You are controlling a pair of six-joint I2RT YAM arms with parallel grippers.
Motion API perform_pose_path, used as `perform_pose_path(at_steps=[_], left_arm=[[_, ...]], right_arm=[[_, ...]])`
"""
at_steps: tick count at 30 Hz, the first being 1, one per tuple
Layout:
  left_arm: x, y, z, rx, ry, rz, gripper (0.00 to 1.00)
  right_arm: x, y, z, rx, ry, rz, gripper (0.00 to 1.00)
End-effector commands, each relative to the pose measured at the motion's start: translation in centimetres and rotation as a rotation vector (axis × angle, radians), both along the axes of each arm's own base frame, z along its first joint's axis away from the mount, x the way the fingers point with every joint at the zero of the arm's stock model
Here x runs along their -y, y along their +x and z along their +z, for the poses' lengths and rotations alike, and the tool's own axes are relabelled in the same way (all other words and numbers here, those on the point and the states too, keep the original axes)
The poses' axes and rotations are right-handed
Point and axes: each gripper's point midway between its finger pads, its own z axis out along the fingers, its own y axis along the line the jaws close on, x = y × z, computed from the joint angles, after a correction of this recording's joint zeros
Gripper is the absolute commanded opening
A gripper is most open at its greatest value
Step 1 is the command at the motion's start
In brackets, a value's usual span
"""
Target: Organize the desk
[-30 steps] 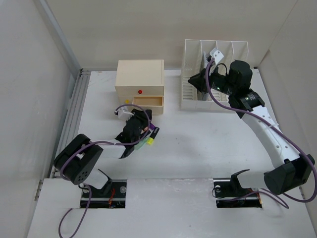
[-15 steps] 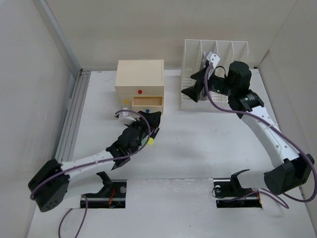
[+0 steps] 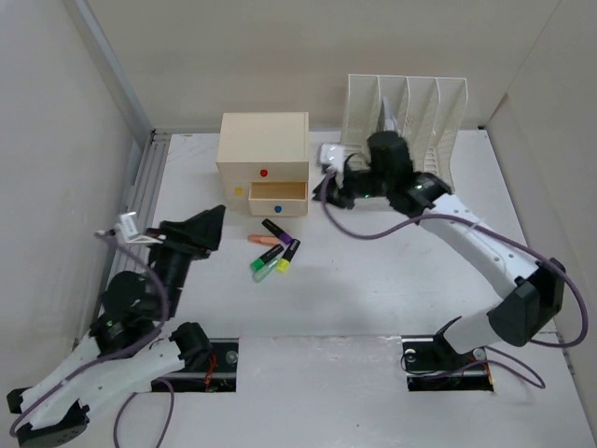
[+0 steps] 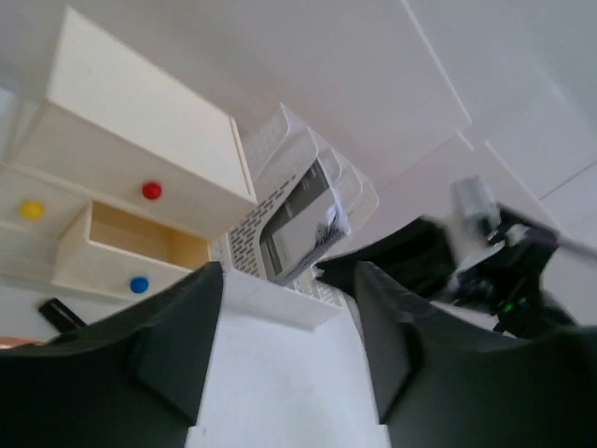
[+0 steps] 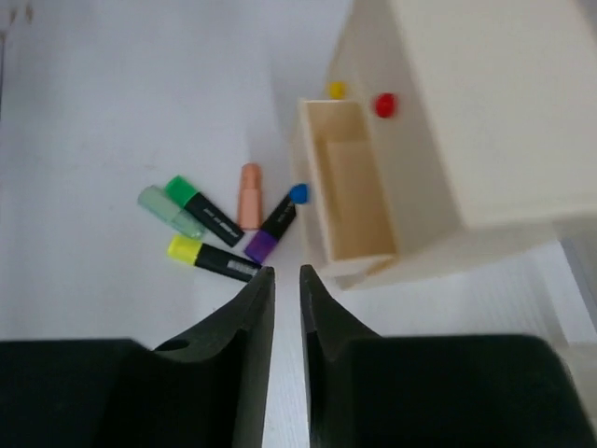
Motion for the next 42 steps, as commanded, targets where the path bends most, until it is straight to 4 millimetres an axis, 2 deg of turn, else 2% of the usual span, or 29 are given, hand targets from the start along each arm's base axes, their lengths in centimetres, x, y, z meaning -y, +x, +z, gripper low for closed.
perform_pose_path(at_steps=[1, 2, 3, 4, 6, 7, 8, 10, 11, 12, 13, 14, 17, 20, 21, 24, 26, 27, 28, 29, 33, 35, 36, 37, 39, 42], left_arm=[[-4.8, -1.5, 1.5, -0.003, 0.218, 0.094, 0.58], [-5.4, -1.7, 1.6, -0.005, 0.254, 0.106, 0.64], [-6.0, -1.8, 1.5, -0.014, 0.293, 0.123, 0.68], [-7.2, -1.7, 0.4, -0.053, 0.350, 0.171, 0.74], [-8.4, -1.7, -0.3, -0.084, 0.392, 0.221, 0.77], [-9.4, -1.7, -0.6, -0.096, 0.404, 0.265, 0.77], [-9.8, -1.8, -1.5, -0.105, 0.414, 0.278, 0.78], [-10.7, -2.0, -2.0, -0.090, 0.417, 0.301, 0.79], [-10.2, -2.2, -1.3, -0.038, 0.398, 0.272, 0.79], [-10.7, -2.5, -1.6, -0.010, 0.387, 0.279, 0.80], [-10.8, -2.8, -1.4, 0.016, 0.381, 0.271, 0.82], [-11.0, -3.3, -0.9, 0.044, 0.362, 0.259, 0.82], [-12.0, -4.5, -0.2, 0.115, 0.289, 0.252, 0.82], [-12.3, -5.2, 0.4, 0.164, 0.269, 0.235, 0.82], [-12.1, -5.1, 0.1, 0.159, 0.277, 0.233, 0.82], [-11.2, -4.5, -0.2, 0.141, 0.312, 0.219, 0.82], [-10.4, -4.0, -0.5, 0.122, 0.359, 0.206, 0.82], [-10.0, -3.9, -0.5, 0.121, 0.368, 0.195, 0.82], [-9.9, -3.9, -0.5, 0.125, 0.369, 0.186, 0.82], [-9.9, -3.9, -0.5, 0.125, 0.369, 0.186, 0.82], [-10.6, -4.5, 0.1, 0.154, 0.338, 0.196, 0.82], [-10.8, -4.7, 0.2, 0.159, 0.330, 0.198, 0.82], [-11.0, -4.8, 0.3, 0.165, 0.321, 0.199, 0.82], [-11.0, -4.8, 0.3, 0.165, 0.321, 0.199, 0.82], [-11.0, -4.8, 0.3, 0.165, 0.321, 0.199, 0.82], [-10.9, -4.9, 0.0, 0.169, 0.322, 0.191, 0.82]], right_arm=[[-4.1, -2.6, -3.6, 0.139, -0.205, 0.106, 0.24], [-4.9, -3.2, -4.8, 0.139, -0.235, 0.126, 0.36], [-5.7, -3.3, -6.6, 0.132, -0.278, 0.147, 0.40], [-6.3, -3.2, -7.1, 0.147, -0.303, 0.145, 0.42], [-7.8, -4.3, -8.5, 0.162, -0.344, 0.197, 0.44], [-8.4, -4.3, -10.1, 0.167, -0.380, 0.220, 0.44], [-9.1, -4.6, -10.7, 0.183, -0.397, 0.232, 0.44], [-10.1, -4.3, -11.7, 0.212, -0.413, 0.237, 0.44], [-10.3, -3.6, -13.3, 0.220, -0.460, 0.216, 0.44], [-10.8, -3.6, -13.7, 0.223, -0.473, 0.217, 0.44], [-11.4, -2.9, -13.5, 0.252, -0.475, 0.212, 0.44], [-11.8, -2.3, -14.5, 0.248, -0.489, 0.206, 0.44], [-13.1, -1.1, -15.4, 0.244, -0.501, 0.201, 0.44], [-14.4, -0.1, -15.4, 0.284, -0.519, 0.206, 0.42], [-14.9, -0.3, -16.7, 0.272, -0.544, 0.217, 0.42], [-15.8, 0.9, -17.5, 0.270, -0.568, 0.201, 0.41], [-16.6, 0.8, -18.0, 0.264, -0.577, 0.214, 0.41], [-16.9, 1.1, -17.6, 0.265, -0.576, 0.214, 0.41], [-17.1, 1.2, -18.8, 0.249, -0.595, 0.221, 0.41], [-17.7, 1.0, -19.0, 0.252, -0.593, 0.229, 0.41], [-18.1, 0.6, -20.9, 0.221, -0.632, 0.253, 0.41], [-18.4, 0.8, -20.8, 0.216, -0.628, 0.247, 0.41], [-18.2, 0.6, -21.7, 0.199, -0.647, 0.254, 0.41], [-18.2, 0.7, -21.5, 0.200, -0.646, 0.254, 0.41], [-18.4, 0.2, -22.7, 0.181, -0.661, 0.264, 0.41], [-18.5, 0.2, -23.5, 0.167, -0.667, 0.262, 0.41]])
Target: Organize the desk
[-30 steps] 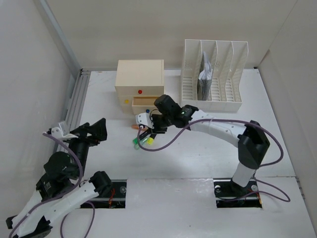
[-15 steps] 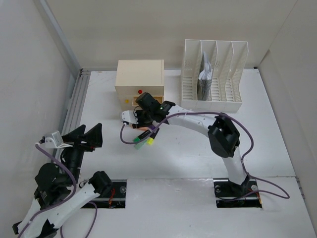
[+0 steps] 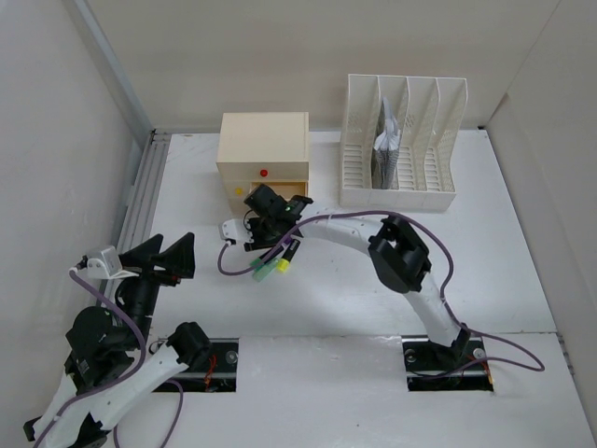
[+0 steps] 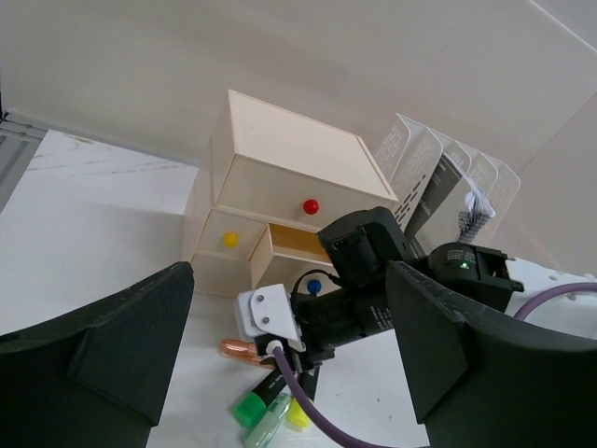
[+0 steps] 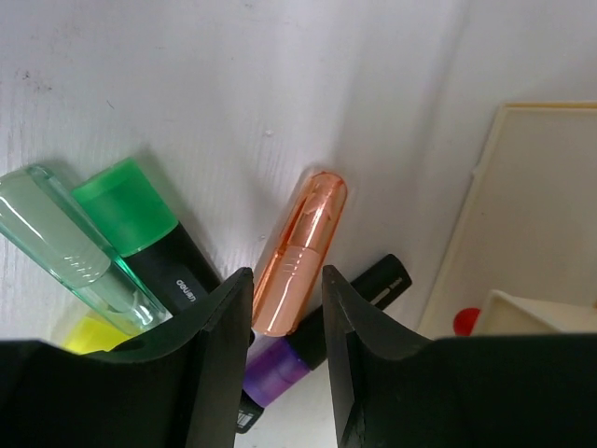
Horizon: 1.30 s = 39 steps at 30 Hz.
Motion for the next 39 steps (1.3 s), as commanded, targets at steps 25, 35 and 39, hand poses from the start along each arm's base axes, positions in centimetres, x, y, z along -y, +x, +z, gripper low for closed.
perform_pose_path(at_steps=[25, 35, 39], left_arm=[[-1.0, -1.2, 1.7, 0.087, -0.055, -0.019, 0.82], [-1.2, -1.4, 1.7, 0.093, -0.062, -0.019, 0.82], [-1.2, -1.4, 1.9, 0.099, -0.069, -0.019, 0.82]], right_arm=[[-1.1, 1.9, -1.9, 0.029, -0.034, -0.125, 0.46], [-0.6, 0.6, -4.2, -0.049, -0.085, -0.106, 0.47], [-0.3, -0.2, -4.5, -0.076, -0.103, -0.073, 0.39]])
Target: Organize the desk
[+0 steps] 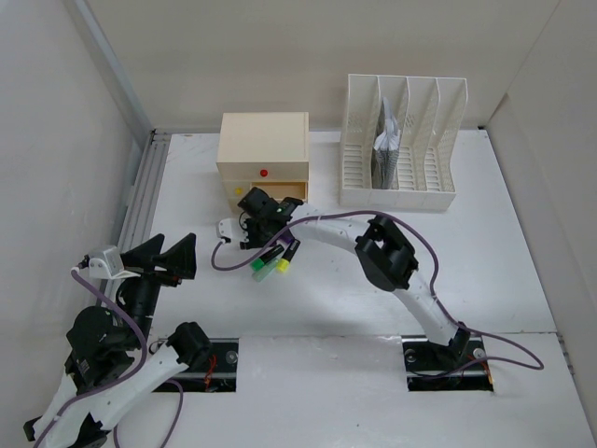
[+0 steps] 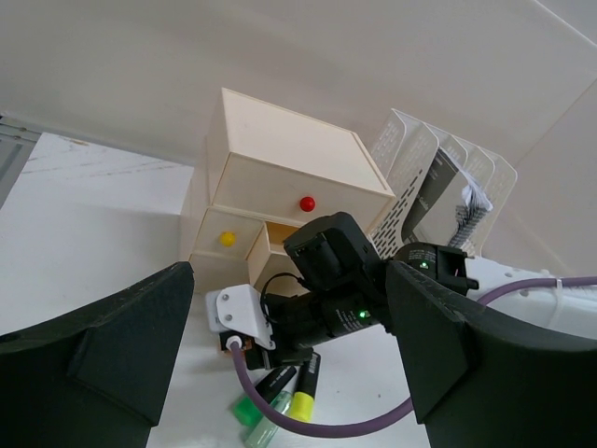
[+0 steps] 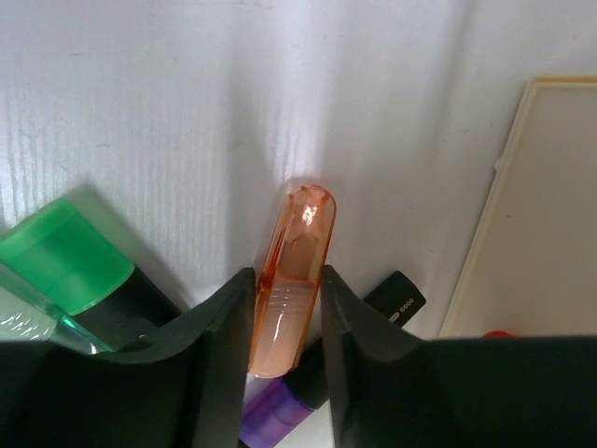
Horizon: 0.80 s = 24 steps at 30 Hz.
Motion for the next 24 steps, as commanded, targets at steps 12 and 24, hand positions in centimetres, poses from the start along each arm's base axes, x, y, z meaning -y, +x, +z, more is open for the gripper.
perform_pose_path(at_steps=[12, 24], left_arm=[[-1.8, -1.5, 2.0, 0.101, -0.084, 0.000, 0.82], [-1.8, -1.7, 2.1, 0.109, -0.089, -0.008, 0.82]], right_arm=[[-0.7, -3.8, 0.5, -0.103, 0.009, 0.086, 0.06], [-1.7, -2.6, 4.5, 0.016, 0.072, 0.042, 0.43]])
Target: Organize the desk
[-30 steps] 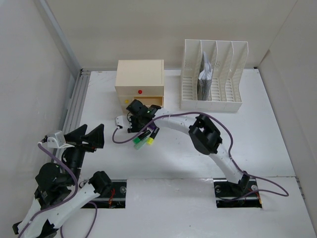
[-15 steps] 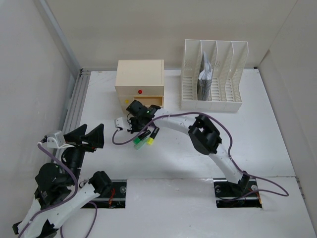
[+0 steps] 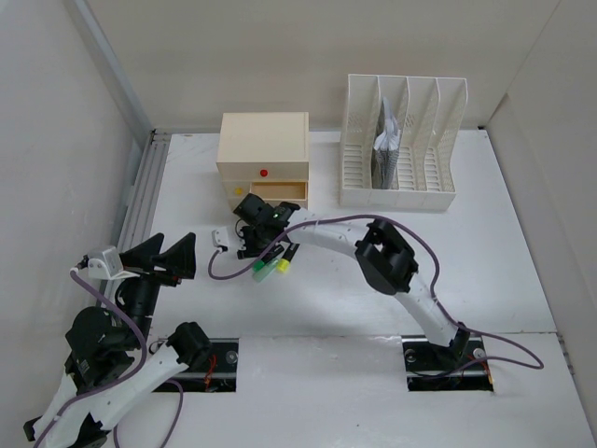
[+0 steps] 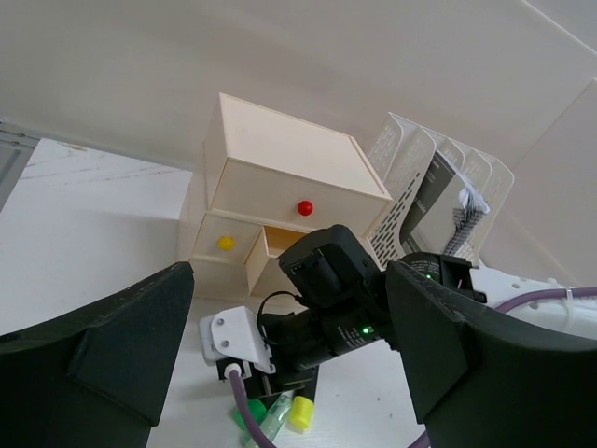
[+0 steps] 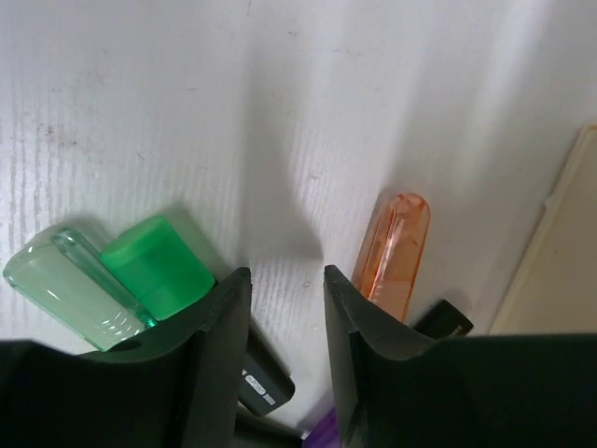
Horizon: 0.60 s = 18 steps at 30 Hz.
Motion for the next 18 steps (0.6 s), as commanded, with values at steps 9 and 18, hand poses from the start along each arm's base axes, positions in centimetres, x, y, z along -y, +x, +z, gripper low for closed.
perform_pose_path(at_steps=[9, 18], left_arm=[[-1.8, -1.7, 1.8, 0.097, -0.089, -0.007, 0.82], [-1.6, -1.7, 1.9, 0.100, -0.087, -0.016, 0.82]], right_arm=[[-1.3, 4.0, 8.3, 0.262, 0.123, -0.117, 0.18], [-2.1, 6.8, 5.9, 0.356, 0.090, -0.175, 0.00]])
